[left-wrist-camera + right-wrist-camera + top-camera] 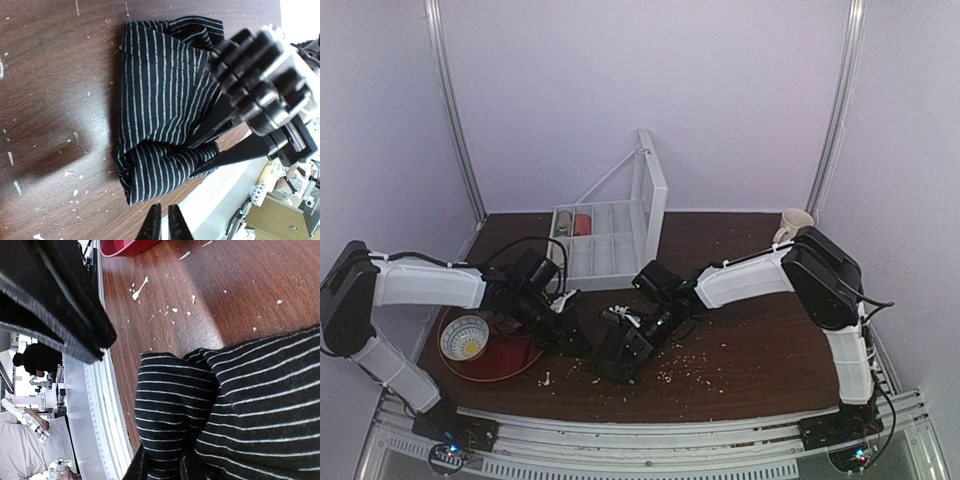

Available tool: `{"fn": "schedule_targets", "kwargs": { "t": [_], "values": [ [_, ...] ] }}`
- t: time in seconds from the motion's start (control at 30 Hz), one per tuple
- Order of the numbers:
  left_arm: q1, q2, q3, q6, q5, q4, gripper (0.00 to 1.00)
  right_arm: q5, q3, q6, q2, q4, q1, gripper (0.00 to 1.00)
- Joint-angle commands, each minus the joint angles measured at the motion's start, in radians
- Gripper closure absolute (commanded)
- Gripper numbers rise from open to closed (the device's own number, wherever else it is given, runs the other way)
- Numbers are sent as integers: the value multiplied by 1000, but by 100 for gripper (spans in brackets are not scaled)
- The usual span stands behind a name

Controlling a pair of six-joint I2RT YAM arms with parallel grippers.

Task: Roll the underwear
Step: Roll the underwear at the center of the board.

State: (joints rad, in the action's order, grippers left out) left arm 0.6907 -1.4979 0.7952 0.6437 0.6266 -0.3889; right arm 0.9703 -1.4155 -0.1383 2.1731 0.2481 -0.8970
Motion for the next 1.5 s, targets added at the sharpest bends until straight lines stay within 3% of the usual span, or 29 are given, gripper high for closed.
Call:
{"fn": "schedule_targets", "kwargs": {
  "t": [0.0,0.4,0.73,1.0,1.47],
  "values": [
    [9,-27,13,-17,42,58,90,-92,33,-45,73,34,8,100],
    [65,-122,23,3,56,136,89,-94,30,-56,73,35,14,100],
    [88,-217,66,-4,-9,59,90,-94,30,-50,70,44,15,99],
    [105,-260,90,-16,-33,7,91,-128,44,-46,28,36,15,81],
    [115,-294,99,-16,-41,-11,92,-213,90,-38,-122,5,14,69]
  ]
}}
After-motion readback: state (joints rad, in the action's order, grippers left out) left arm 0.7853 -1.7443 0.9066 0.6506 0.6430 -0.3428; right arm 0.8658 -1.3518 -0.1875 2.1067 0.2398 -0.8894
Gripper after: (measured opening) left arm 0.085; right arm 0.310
